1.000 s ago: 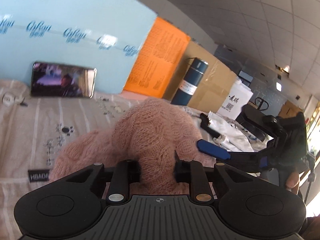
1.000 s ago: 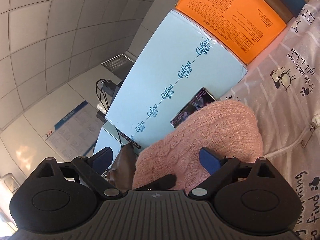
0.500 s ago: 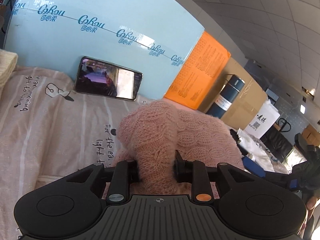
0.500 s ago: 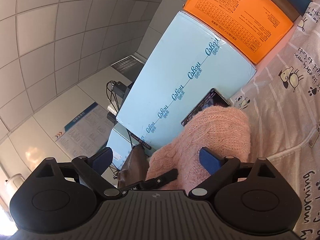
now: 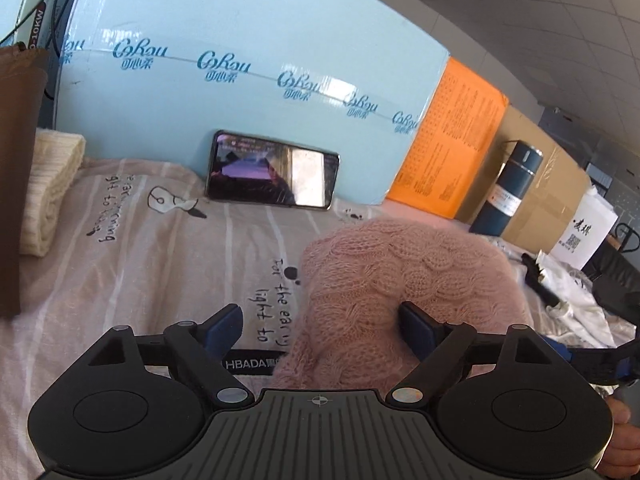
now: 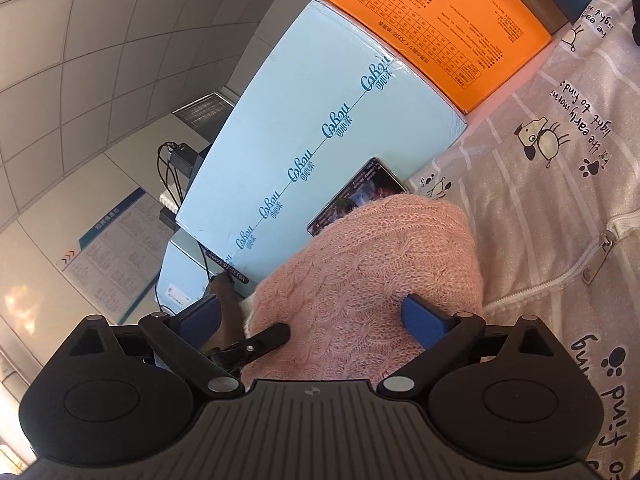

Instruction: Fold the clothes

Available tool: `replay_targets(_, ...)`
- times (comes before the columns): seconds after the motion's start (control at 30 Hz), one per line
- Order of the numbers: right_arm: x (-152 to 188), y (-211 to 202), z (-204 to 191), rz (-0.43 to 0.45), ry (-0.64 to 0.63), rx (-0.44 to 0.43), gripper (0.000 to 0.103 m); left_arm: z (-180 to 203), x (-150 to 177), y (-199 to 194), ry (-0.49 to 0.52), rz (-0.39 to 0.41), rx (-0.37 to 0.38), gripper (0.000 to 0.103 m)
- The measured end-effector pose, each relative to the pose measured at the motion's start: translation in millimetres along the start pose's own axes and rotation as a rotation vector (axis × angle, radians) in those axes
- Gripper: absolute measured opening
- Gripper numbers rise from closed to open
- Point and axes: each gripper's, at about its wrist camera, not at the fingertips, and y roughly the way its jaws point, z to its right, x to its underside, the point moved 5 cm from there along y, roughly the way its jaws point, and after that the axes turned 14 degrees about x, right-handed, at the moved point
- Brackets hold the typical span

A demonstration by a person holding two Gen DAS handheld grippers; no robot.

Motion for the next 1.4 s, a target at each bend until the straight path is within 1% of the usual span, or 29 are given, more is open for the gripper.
replay_targets(0.13,-1,-4,-1,0.032,-0.004,0.01,0.098,-8,3,0,-0.092,0.014,0.054,0.087)
replay_targets(0.2,-3,-10,-2,0.084,-0.009,0.026,0.098,-10,2,-5,-0.149,0.027,0.086,0.088)
replay_targets(0.3,-7,-16,1,0.162,-0.017,0.107,0.099,-7,5,-9,-0.194,0.023,0.123,0.092)
replay_targets(0.37,-9,-14,6,0.165,-0.008,0.155,0.099,-6,7,-8,-0.209,0.006,0.141,0.096)
replay_targets(0.43,-9,-11,10,0.152,0.002,0.185,0.099,-9,10,-7,-0.236,0.004,0.157,0.097)
replay_targets(0.57,-5,0,15,0.091,-0.004,0.228,0.101,-19,10,-10,-0.327,0.037,0.183,0.098)
replay_targets(0.6,-4,3,16,0.07,-0.006,0.237,0.101,-20,11,-10,-0.345,0.045,0.194,0.098)
replay_targets(0.67,-1,9,17,0.03,-0.012,0.254,0.101,-19,13,-6,-0.374,0.049,0.242,0.099)
replay_targets(0.7,0,10,17,0.029,-0.018,0.255,0.101,-16,14,-4,-0.381,0.045,0.269,0.099)
replay_targets(0.8,3,12,14,0.025,-0.036,0.256,0.101,-2,18,5,-0.346,0.022,0.328,0.099)
replay_targets(0.87,5,14,12,0.022,-0.048,0.257,0.101,4,20,8,-0.313,0.024,0.331,0.099)
replay_targets(0.9,6,15,12,0.021,-0.053,0.257,0.1,6,21,10,-0.294,0.027,0.327,0.097)
replay_targets(0.93,7,15,11,0.019,-0.059,0.258,0.096,7,22,10,-0.278,0.028,0.312,0.087)
replay_targets(0.97,7,16,10,0.018,-0.065,0.258,0.09,6,22,11,-0.266,0.026,0.283,0.066)
replay_targets(1.0,8,17,9,0.017,-0.071,0.258,0.085,4,22,11,-0.262,0.026,0.265,0.059)
replay_targets(1.03,9,18,8,0.015,-0.077,0.259,0.075,1,22,9,-0.273,0.031,0.261,0.05)
replay_targets(1.07,10,18,7,0.014,-0.083,0.259,0.066,0,21,6,-0.282,0.041,0.261,0.046)
replay_targets(1.1,11,19,7,0.013,-0.089,0.26,0.063,0,19,3,-0.278,0.053,0.262,0.045)
replay_targets(1.17,13,20,-2,0.023,-0.108,0.248,0.055,6,14,-10,-0.235,0.086,0.254,0.044)
replay_targets(1.23,13,20,-15,0.043,-0.131,0.227,0.05,12,7,-26,-0.188,0.126,0.242,0.045)
replay_targets(1.33,14,22,-40,0.065,-0.161,0.188,0.05,12,-2,-61,-0.143,0.224,0.216,0.045)
replay_targets(1.4,15,30,-68,0.069,-0.18,0.135,0.05,5,-5,-88,-0.128,0.296,0.185,0.045)
